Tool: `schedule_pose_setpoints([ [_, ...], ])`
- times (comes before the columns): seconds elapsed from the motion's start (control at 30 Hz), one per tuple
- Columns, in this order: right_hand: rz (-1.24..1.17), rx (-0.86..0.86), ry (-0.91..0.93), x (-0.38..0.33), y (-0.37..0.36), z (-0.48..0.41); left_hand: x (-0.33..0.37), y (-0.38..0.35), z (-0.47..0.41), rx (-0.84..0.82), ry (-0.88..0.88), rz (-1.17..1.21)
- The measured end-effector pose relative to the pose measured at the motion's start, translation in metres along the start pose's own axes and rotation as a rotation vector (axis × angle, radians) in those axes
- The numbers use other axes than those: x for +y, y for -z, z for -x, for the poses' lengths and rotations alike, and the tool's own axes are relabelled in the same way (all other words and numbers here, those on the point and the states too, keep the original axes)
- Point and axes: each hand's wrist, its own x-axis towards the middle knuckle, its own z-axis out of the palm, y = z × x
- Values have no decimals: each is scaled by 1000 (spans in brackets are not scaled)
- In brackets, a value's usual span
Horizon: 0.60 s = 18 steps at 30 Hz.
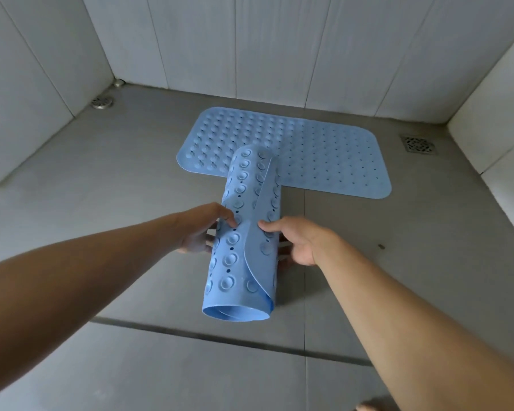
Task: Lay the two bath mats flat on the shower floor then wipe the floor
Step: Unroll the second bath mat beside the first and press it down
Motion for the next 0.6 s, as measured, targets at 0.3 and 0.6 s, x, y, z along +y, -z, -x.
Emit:
schedule_pose_setpoints([
  [0.3, 13, 90, 108, 25, 11, -12, -24, -10, -15, -10, -50, -97],
  [0.6, 37, 179, 101, 40, 6, -10, -38, -7, -20, -15, -131, -153],
])
